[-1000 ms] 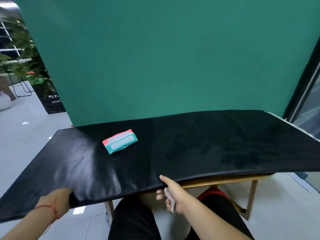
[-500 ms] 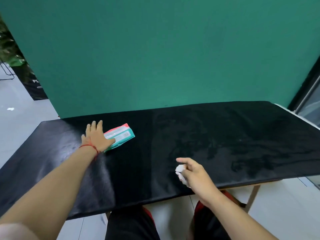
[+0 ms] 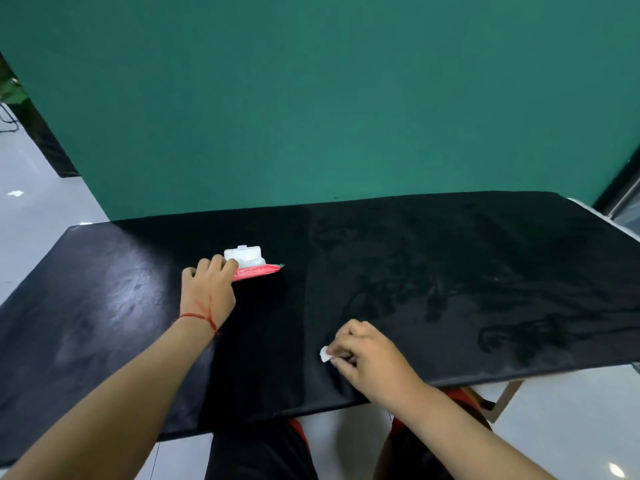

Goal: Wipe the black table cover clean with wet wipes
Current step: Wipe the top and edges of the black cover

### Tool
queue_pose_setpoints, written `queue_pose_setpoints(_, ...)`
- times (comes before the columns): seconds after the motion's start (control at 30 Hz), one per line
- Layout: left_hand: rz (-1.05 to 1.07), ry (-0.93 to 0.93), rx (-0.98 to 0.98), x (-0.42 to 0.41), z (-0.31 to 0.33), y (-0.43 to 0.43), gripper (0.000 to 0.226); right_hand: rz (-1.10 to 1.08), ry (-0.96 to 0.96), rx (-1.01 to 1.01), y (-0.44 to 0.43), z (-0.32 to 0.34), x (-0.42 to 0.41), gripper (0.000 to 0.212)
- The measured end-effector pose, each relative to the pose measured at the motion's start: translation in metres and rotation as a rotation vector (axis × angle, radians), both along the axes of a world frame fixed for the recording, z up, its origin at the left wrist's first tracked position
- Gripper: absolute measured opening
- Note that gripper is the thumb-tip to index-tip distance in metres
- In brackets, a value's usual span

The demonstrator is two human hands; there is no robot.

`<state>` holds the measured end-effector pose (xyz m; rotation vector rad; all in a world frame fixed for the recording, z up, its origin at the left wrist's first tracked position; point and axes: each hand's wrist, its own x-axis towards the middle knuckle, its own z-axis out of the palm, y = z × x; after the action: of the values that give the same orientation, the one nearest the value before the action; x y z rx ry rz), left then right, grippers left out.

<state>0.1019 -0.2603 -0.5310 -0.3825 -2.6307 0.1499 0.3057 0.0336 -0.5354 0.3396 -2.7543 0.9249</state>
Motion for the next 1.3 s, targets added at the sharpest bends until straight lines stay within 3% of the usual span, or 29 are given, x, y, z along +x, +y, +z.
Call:
queue_pose_setpoints(0.17, -0.047, -0.033, 0.250, 0.030, -0.016, 0.007, 0.028, 0.026, -0.026, 0.030, -0.006, -0.013, 0.008, 0.022)
queue_pose_setpoints(0.37, -0.174, -0.005, 0.523, 0.033, -0.012, 0.027, 0.033, 0.006, 0.010, 0.149, -0.006, -0.023, 0.004, 0.014)
queue_pose_setpoints(0.57, -0.030, -0.140, 0.284, 0.025, -0.021, 0.027, 0.094, -0.072, -0.081, 0.083, -0.004, -0.030, 0.006, 0.020)
queue_pose_setpoints(0.63, -0.029, -0.150, 0.239, 0.021, -0.023, 0.022, 0.082, -0.084, -0.118, 0.032, -0.002, -0.031, 0.005, 0.023)
queue_pose_setpoints(0.73, -0.113, -0.177, 0.239, 0.020, -0.035, 0.012, 0.040, -0.092, -0.123, 0.012, -0.002, -0.031, 0.005, 0.023)
queue_pose_setpoints(0.87, -0.143, -0.266, 0.260, 0.035, -0.052, 0.004, 0.058, -0.045, -0.129, -0.016, -0.009, -0.030, 0.012, 0.024)
queue_pose_setpoints(1.03, -0.139, -0.321, 0.291, 0.036, -0.052, 0.007, 0.055, 0.129, -0.172, -0.044, -0.034, -0.027, 0.021, 0.018)
queue_pose_setpoints(1.3, -0.131, -0.318, 0.345, 0.040, -0.051, 0.007, 0.055, 0.097, -0.168, -0.104, -0.069, -0.034, 0.024, 0.010)
